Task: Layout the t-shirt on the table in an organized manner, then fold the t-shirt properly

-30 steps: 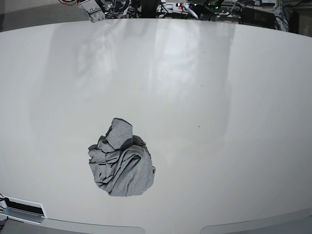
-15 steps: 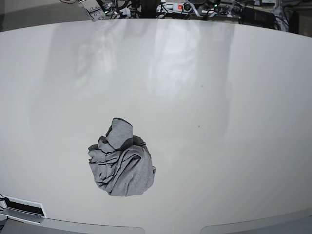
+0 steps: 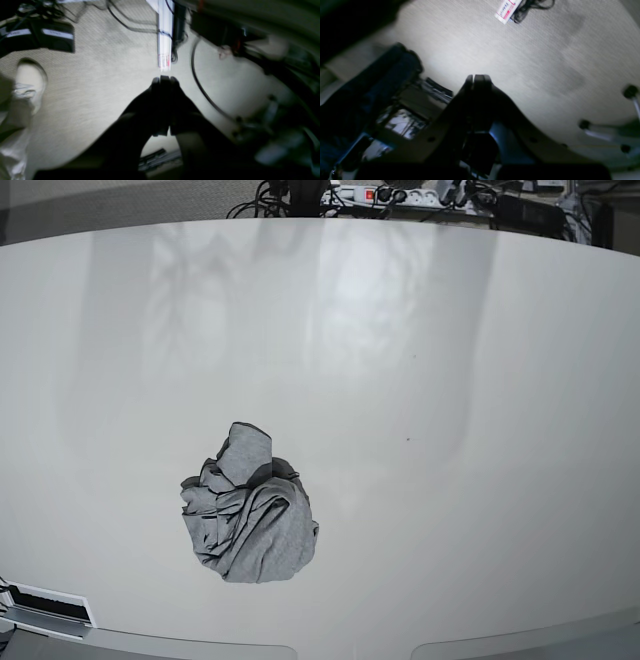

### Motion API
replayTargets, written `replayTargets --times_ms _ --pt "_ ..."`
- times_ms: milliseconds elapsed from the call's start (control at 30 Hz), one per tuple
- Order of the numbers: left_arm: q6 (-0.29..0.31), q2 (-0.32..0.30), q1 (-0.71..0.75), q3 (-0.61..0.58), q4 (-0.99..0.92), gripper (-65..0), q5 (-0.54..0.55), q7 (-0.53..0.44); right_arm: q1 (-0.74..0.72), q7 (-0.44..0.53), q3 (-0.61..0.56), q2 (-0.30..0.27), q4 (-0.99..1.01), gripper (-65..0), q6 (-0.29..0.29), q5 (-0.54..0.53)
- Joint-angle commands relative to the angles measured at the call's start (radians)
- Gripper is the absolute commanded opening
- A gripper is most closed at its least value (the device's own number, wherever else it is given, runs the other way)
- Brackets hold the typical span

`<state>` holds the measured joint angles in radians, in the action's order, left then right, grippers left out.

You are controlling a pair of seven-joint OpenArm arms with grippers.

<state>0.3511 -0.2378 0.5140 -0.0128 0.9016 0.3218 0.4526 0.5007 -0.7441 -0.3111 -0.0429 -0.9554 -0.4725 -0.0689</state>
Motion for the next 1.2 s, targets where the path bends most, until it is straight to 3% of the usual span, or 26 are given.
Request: replayTargets --times_ms 0,200,367,600,700,800,900,1000,1167 --pt "0.018 -0.021 0.041 0.0 0.045 -65.0 0.022 0.006 0.049 -0.028 -0.002 -0.006 -0.056 -65.0 -0.009 -0.009" --pt "0.022 -0.126 0.206 0.003 0.349 -65.0 0.055 0.033 0.257 -0.028 -0.002 -0.112 -0.428 -65.0 0.087 -0.007" --pt "0.012 -0.184 0.342 0.075 0.64 -65.0 0.055 0.077 0.412 -0.028 -0.002 -0.24 -0.742 -65.0 0.218 0.013" --pt "0.037 -0.2 0.468 0.302 0.998 -65.0 0.147 0.157 0.597 -0.075 -0.002 -0.371 -1.116 -65.0 0.471 0.347" --pt "0.051 -0.203 0.47 0.399 1.122 -65.0 0.197 0.209 0.64 -0.085 -0.002 -0.419 -1.257 -65.0 0.544 0.43" --pt "0.061 -0.212 0.469 0.487 1.213 -65.0 0.246 0.238 0.674 -0.088 -0.002 -0.428 -1.39 -65.0 0.58 0.503" --pt "0.107 -0.211 0.467 0.567 1.283 -65.0 0.308 0.235 0.684 -0.087 -0.002 -0.428 -1.401 -65.0 0.597 0.563" --pt "0.117 -0.211 0.446 0.612 1.333 -65.0 0.354 0.229 0.664 0.011 -0.001 -0.428 -1.401 -65.0 0.626 0.639" --pt "0.117 -0.211 0.35 0.617 1.344 -65.0 0.353 0.2 0.538 0.187 -0.002 -0.425 -1.401 -65.0 0.56 0.618"
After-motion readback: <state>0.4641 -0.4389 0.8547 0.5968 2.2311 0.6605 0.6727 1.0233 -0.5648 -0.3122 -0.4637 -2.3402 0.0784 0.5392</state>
